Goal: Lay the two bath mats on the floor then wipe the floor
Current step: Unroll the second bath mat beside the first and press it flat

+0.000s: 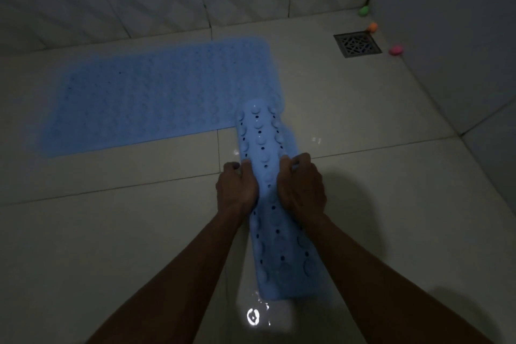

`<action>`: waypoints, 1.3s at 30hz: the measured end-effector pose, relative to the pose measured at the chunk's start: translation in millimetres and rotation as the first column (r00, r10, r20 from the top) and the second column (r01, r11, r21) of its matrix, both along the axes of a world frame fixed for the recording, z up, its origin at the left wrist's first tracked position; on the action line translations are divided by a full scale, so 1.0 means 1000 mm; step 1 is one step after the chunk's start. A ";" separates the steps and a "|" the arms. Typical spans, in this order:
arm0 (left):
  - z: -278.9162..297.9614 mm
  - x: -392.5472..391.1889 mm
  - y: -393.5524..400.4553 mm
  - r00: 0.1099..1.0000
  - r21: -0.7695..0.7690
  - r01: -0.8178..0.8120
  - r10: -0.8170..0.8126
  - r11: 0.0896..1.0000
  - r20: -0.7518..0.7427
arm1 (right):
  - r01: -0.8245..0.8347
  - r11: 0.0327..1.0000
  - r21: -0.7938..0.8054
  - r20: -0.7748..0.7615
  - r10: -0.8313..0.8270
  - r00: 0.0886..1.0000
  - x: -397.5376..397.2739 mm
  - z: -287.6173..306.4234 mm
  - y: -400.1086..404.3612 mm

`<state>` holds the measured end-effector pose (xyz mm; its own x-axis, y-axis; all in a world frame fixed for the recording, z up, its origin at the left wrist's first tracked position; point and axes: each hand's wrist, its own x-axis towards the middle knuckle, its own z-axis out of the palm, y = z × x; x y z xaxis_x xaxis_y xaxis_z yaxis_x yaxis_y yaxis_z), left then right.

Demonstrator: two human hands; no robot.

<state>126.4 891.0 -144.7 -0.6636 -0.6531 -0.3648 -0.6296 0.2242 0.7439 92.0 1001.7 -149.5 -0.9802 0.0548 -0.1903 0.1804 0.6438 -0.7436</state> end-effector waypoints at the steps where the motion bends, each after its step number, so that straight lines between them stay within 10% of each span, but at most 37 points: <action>1: 0.001 0.004 -0.005 1.000 0.009 -0.009 0.009 1.000 -0.005 | 0.009 0.999 -0.035 -0.014 -0.009 1.000 0.000 0.002 -0.003; 13: 0.015 0.033 -0.067 0.998 0.069 0.027 -0.031 0.997 0.062 | -0.194 0.941 -0.279 -0.026 0.194 0.981 0.037 0.007 -0.056; 24: 0.009 0.059 -0.096 0.997 0.085 0.006 -0.011 0.996 0.070 | -0.245 0.949 -0.199 0.133 0.274 0.952 0.043 0.010 -0.081; 39: 0.003 0.069 -0.180 0.995 0.230 -0.099 0.098 0.968 0.014 | -0.271 0.954 -0.129 -0.038 0.269 0.962 0.059 0.021 -0.169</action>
<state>195.2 710.8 -141.7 -0.5989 -0.6137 -0.5145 -0.6421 -0.0159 0.7665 150.5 833.0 -128.7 -0.9586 -0.2367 -0.1582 -0.0023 0.5622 -0.8270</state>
